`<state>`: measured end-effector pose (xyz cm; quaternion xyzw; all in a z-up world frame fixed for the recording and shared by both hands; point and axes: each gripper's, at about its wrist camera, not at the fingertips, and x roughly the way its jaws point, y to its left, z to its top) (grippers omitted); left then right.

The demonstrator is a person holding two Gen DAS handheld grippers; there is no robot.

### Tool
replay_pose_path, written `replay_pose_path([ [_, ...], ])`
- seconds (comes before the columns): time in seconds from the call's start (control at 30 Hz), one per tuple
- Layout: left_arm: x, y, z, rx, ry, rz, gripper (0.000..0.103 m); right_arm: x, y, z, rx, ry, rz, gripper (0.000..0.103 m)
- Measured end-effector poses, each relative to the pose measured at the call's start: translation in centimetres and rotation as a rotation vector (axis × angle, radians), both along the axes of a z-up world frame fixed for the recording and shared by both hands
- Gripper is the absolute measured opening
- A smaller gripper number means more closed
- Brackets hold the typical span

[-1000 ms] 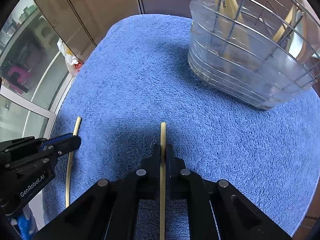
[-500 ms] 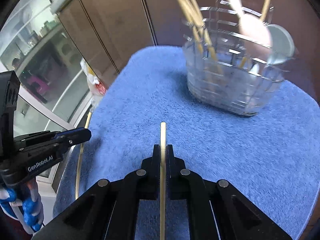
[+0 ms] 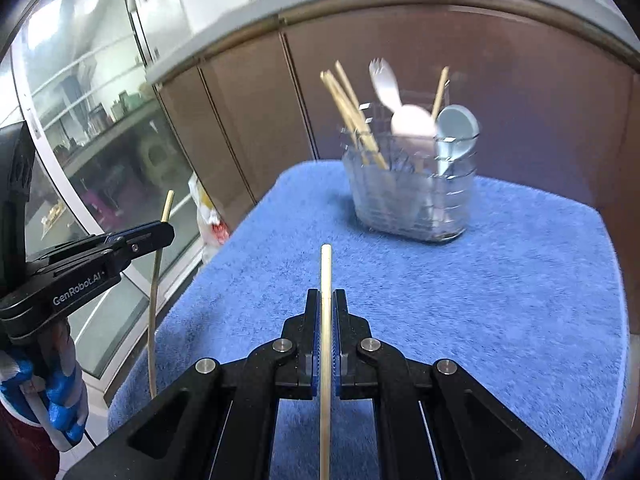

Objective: Organize utensils
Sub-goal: 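Lift both held chopsticks upright and carry them toward the wire holder, then lower both chopsticks into the wire holder and open both tools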

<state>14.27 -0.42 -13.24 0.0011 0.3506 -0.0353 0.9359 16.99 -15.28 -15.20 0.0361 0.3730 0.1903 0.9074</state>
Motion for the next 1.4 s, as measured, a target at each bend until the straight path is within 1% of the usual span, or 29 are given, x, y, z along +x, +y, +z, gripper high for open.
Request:
replay_pose_path([
  [0.13, -1.9, -1.2, 1.0, 0.027, -0.073, 0.002, 0.005, -2.8, -1.9, 1.4, 0.017, -0.07, -0.032, 0.005],
  [0.23, -3.2, -2.2, 1.6, 0.041, -0.114, -0.006, 0.005, -4.1, -2.5, 2.0, 0.036, -0.109, -0.05, 0.005],
  [0.33, -4.4, -3.1, 2.3, 0.065, -0.171, -0.009, 0.005, -5.3, -2.9, 2.8, 0.035, -0.147, -0.059, 0.005],
  [0.4, -4.9, -3.3, 2.7, 0.068, -0.197, -0.01, 0.005, -5.6, -2.9, 3.0, 0.031, -0.168, -0.06, 0.005],
  [0.6, -5.2, -4.0, 3.2, 0.072, -0.238, -0.006, 0.005, -6.4, -3.0, 4.1, 0.03, -0.229, -0.059, 0.005],
  [0.8, -4.5, -4.2, 2.9, 0.065, -0.245, -0.002, 0.005, -6.3, -3.1, 4.9, 0.043, -0.27, -0.045, 0.005],
  [0.9, -3.6, -3.7, 3.0, 0.029, -0.243, 0.007, 0.005, -5.5, -3.1, 5.5, 0.051, -0.286, -0.034, 0.005],
  [1.03, -1.9, -2.2, 4.5, -0.06, -0.278, 0.026, 0.005, -3.7, -3.3, 7.2, 0.07, -0.327, -0.022, 0.005],
  [1.1, -0.7, -1.1, 6.1, -0.119, -0.316, 0.035, 0.005, -2.5, -3.6, 8.6, 0.09, -0.361, -0.023, 0.005],
  [1.23, 1.5, -0.1, 8.7, -0.204, -0.391, 0.042, 0.005, -0.1, -3.7, 11.5, 0.125, -0.437, -0.03, 0.005],
  [1.4, 5.1, 0.7, 10.7, -0.327, -0.44, 0.051, 0.005, 3.7, -3.9, 14.6, 0.191, -0.542, -0.066, 0.005],
])
